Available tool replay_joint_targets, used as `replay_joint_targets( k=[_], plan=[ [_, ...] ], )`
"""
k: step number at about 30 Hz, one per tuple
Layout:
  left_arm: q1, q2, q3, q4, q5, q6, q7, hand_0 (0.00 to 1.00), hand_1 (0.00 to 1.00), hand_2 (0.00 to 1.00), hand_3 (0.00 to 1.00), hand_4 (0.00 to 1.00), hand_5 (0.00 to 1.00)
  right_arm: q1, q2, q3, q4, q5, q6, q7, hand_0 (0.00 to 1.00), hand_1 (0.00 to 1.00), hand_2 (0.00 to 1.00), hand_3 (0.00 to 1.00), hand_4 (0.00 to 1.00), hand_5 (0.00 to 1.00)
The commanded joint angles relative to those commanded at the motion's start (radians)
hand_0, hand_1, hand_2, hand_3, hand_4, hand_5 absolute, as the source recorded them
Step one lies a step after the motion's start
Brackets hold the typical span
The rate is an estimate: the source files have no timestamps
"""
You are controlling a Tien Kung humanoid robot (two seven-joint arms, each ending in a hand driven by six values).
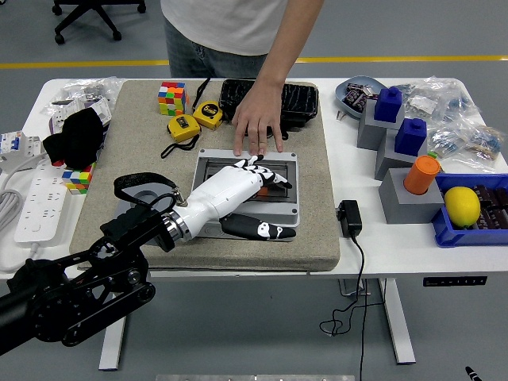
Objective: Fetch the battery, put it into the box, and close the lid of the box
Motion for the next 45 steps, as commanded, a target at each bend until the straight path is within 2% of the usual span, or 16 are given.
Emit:
replay_joint_targets(
  k=[6, 9, 10, 15, 16, 21, 22, 27, 28, 29, 32, 33, 34, 39, 41, 45],
  plan=[
    [0.056, -0.035, -0.139, 0.007, -0.131, -0.011, -0.047, 0.906, 0.833, 0.776, 0.761, 0.998, 0.857, -0.003, 0.003, 0.002, 0.000, 0.001, 0.000, 0.000, 0.838, 0.783, 0.763, 0.773, 0.998, 0.998],
    [0.108, -0.065, -0.250, 0.013, -0.222, -0.007, -0.088, 0.906, 0.833, 0.776, 0.761, 0.998, 0.857, -0.005, 0.005, 0.003, 0.000, 0.002, 0.000, 0.001, 0.838, 0.783, 0.763, 0.773, 0.998, 0.998],
    [0.127, -0.074, -0.292, 0.011, -0.247, -0.002, -0.100, 0.815, 0.828, 0.787, 0.768, 0.998, 0.821, -0.006, 0.005, 0.002, 0.000, 0.003, 0.000, 0.001, 0.837, 0.782, 0.763, 0.772, 0.998, 0.998],
    [0.211, -0.107, -0.475, -0.010, -0.340, 0.013, -0.138, 0.815, 0.828, 0.787, 0.768, 0.998, 0.821, -0.007, 0.008, 0.006, 0.000, 0.004, -0.004, 0.003, 0.837, 0.782, 0.763, 0.772, 0.998, 0.998],
    [0.232, -0.116, -0.510, -0.015, -0.367, 0.015, -0.146, 0.811, 0.841, 0.821, 0.799, 0.998, 0.830, -0.007, 0.008, 0.007, 0.000, 0.004, -0.006, 0.004, 0.837, 0.782, 0.763, 0.772, 0.998, 0.998],
    [0.309, -0.157, -0.687, -0.031, -0.535, 0.007, -0.183, 0.811, 0.841, 0.821, 0.799, 0.998, 0.830, -0.010, 0.010, 0.010, 0.000, 0.005, -0.020, 0.007, 0.837, 0.782, 0.763, 0.772, 0.998, 0.998],
    [0.318, -0.162, -0.715, -0.031, -0.580, -0.002, -0.189, 0.831, 0.890, 0.869, 0.840, 0.998, 0.858, -0.010, 0.011, 0.011, 0.000, 0.005, -0.021, 0.007, 0.838, 0.794, 0.766, 0.777, 0.998, 0.998],
    [0.368, -0.174, -0.823, -0.039, -0.785, -0.048, -0.239, 0.831, 0.890, 0.869, 0.840, 0.998, 0.858, -0.014, 0.013, 0.007, 0.000, 0.015, -0.027, 0.009, 0.838, 0.794, 0.766, 0.777, 0.998, 0.998],
    [0.381, -0.176, -0.842, -0.039, -0.823, -0.053, -0.247, 0.843, 0.892, 0.867, 0.838, 0.998, 0.998, -0.013, 0.013, 0.006, 0.000, 0.017, -0.030, 0.011, 0.858, 0.813, 0.774, 0.786, 0.998, 0.998],
    [0.390, -0.177, -0.857, -0.038, -0.851, -0.056, -0.252, 0.843, 0.892, 0.867, 0.838, 0.998, 0.998, -0.012, 0.012, 0.005, 0.000, 0.020, -0.032, 0.012, 0.858, 0.813, 0.774, 0.786, 0.998, 0.998],
    [0.412, -0.177, -0.893, -0.035, -0.838, -0.075, -0.242, 0.843, 0.892, 0.867, 0.838, 0.998, 0.998, -0.007, 0.010, -0.002, 0.000, 0.030, -0.038, 0.015, 0.858, 0.813, 0.774, 0.786, 0.998, 0.998],
    [0.418, -0.178, -0.907, -0.035, -0.811, -0.084, -0.230, 0.843, 0.892, 0.867, 0.838, 0.998, 0.998, -0.005, 0.009, -0.004, 0.000, 0.033, -0.041, 0.016, 0.858, 0.813, 0.774, 0.786, 0.998, 0.998],
    [0.422, -0.178, -0.918, -0.035, -0.787, -0.091, -0.217, 0.829, 0.817, 0.782, 0.770, 0.998, 0.998, -0.004, 0.008, -0.006, 0.000, 0.037, -0.042, 0.016, 0.871, 0.822, 0.777, 0.798, 0.998, 0.998],
    [0.437, -0.185, -0.981, -0.032, -0.605, -0.124, -0.131, 0.829, 0.817, 0.782, 0.770, 0.998, 0.998, 0.004, 0.002, -0.028, 0.000, 0.068, -0.044, 0.019, 0.871, 0.822, 0.777, 0.798, 0.998, 0.998],
    [0.439, -0.187, -0.990, -0.031, -0.567, -0.133, -0.115, 0.795, 0.781, 0.751, 0.739, 0.998, 0.998, 0.006, -0.001, -0.039, 0.000, 0.076, -0.042, 0.019, 0.871, 0.825, 0.780, 0.801, 0.998, 0.998],
    [0.440, -0.195, -0.988, -0.029, -0.564, -0.134, -0.108, 0.795, 0.781, 0.751, 0.739, 0.998, 0.998, 0.009, -0.007, -0.051, 0.000, 0.078, -0.040, 0.014, 0.871, 0.825, 0.780, 0.801, 0.998, 0.998]
  ],
)
